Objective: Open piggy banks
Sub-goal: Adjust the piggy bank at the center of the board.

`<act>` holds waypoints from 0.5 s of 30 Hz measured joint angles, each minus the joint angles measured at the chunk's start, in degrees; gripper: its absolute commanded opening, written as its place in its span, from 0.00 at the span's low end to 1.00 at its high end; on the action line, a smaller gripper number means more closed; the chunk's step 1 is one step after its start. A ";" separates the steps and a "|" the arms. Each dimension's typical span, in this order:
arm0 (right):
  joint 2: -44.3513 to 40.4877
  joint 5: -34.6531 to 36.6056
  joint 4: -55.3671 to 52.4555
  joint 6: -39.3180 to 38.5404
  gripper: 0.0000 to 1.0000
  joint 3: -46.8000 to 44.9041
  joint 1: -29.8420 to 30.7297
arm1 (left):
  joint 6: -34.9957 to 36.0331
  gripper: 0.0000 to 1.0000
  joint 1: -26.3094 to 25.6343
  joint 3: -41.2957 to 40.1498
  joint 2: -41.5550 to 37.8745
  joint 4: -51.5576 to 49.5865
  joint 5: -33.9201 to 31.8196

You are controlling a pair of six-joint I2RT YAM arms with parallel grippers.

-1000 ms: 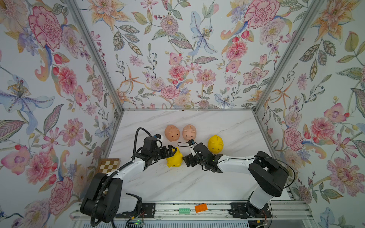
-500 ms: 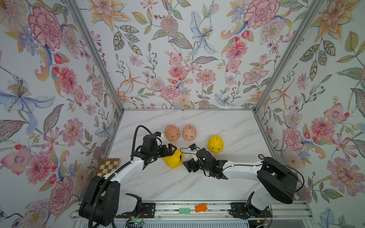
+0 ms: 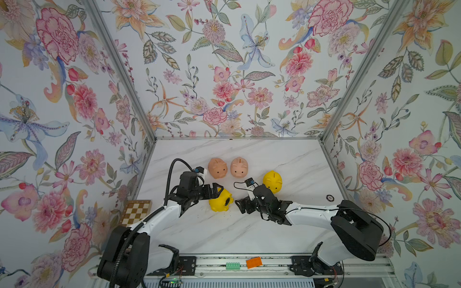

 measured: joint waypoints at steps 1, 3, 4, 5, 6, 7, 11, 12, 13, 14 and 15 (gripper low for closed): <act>-0.26 -0.42 0.42 0.07 0.87 -0.48 0.00 | 0.09 0.99 -0.39 -0.28 0.00 0.50 -0.02; -0.81 -1.46 1.36 0.15 0.87 -1.64 0.02 | 0.31 0.99 -1.25 -0.96 0.02 1.33 -0.09; -1.11 -1.92 1.92 0.28 0.87 -2.32 0.02 | 0.39 0.99 -1.60 -1.38 0.02 2.05 -0.11; -1.33 -2.47 2.23 0.37 0.87 -2.84 0.04 | 0.48 0.99 -1.84 -1.75 0.02 2.62 -0.11; -1.51 -2.93 2.67 0.50 0.86 -3.26 0.04 | 0.52 0.99 -1.97 -2.12 0.09 3.30 -0.11; -1.64 -3.41 3.17 0.72 0.86 -3.58 0.09 | 0.52 0.99 -2.08 -2.51 0.26 4.02 -0.11; -1.79 -5.01 5.07 1.64 0.84 -4.15 0.09 | 0.92 0.99 -2.21 -2.97 2.19 6.19 -0.26; -1.79 -5.27 5.49 1.90 0.84 -4.15 0.11 | 0.94 0.99 -2.29 -2.97 2.67 6.38 -0.28; -1.79 -5.53 6.10 2.08 0.83 -4.15 0.22 | 0.98 0.99 -2.38 -2.97 3.19 6.47 -0.39; -1.79 -5.84 6.71 2.32 0.83 -4.15 0.26 | 1.05 0.99 -2.54 -2.97 3.61 6.47 -0.52; -1.79 -5.97 7.15 2.47 0.83 -4.15 0.37 | 1.11 0.99 -2.71 -2.99 3.87 6.49 -0.70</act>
